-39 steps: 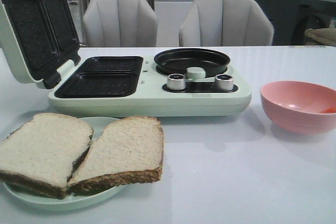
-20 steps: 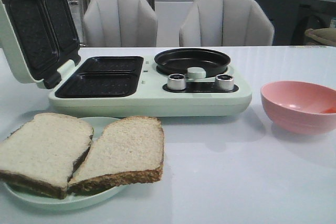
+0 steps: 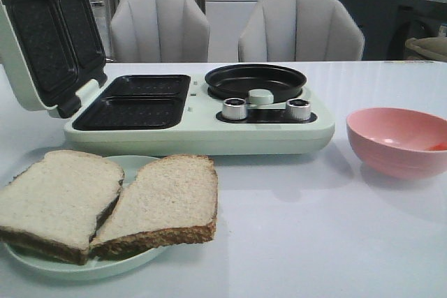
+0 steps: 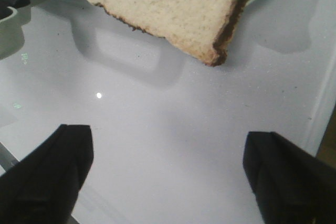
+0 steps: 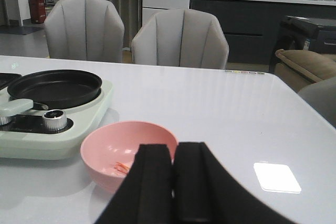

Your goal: Make breakfast with bread and shrimp

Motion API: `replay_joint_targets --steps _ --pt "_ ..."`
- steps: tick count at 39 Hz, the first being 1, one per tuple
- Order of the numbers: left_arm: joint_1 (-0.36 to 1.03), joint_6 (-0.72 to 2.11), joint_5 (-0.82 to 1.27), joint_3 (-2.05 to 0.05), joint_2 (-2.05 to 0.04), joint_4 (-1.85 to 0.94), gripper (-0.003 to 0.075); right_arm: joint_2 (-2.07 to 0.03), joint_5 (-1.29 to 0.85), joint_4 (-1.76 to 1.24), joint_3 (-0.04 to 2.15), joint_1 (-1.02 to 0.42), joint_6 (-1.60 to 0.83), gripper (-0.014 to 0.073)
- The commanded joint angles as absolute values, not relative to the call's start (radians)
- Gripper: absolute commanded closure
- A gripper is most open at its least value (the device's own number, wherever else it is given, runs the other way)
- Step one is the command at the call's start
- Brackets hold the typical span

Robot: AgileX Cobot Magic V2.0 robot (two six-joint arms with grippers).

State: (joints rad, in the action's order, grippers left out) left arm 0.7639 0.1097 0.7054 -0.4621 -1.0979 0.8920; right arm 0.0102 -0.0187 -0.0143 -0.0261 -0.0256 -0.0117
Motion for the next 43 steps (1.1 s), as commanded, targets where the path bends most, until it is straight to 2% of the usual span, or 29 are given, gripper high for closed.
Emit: replay_joint_targets --steps 1,16,30,43 --pt "0.78 0.044 0.674 -0.487 -1.158 0.987 0.0103 0.032 0.06 0.0 -0.009 -0.023 -0.015 0.0452" --pt "0.78 -0.032 0.606 -0.489 -1.382 1.152 0.0104 0.032 0.06 0.0 -0.009 -0.023 -0.015 0.0452" --pt "0.78 -0.07 0.556 -0.505 -1.461 1.228 0.0107 0.032 0.06 0.0 -0.009 -0.023 -0.015 0.0452" --pt "0.771 -0.07 0.485 -0.507 -1.479 1.246 0.029 0.032 0.06 0.0 -0.009 -0.023 -0.015 0.0452"
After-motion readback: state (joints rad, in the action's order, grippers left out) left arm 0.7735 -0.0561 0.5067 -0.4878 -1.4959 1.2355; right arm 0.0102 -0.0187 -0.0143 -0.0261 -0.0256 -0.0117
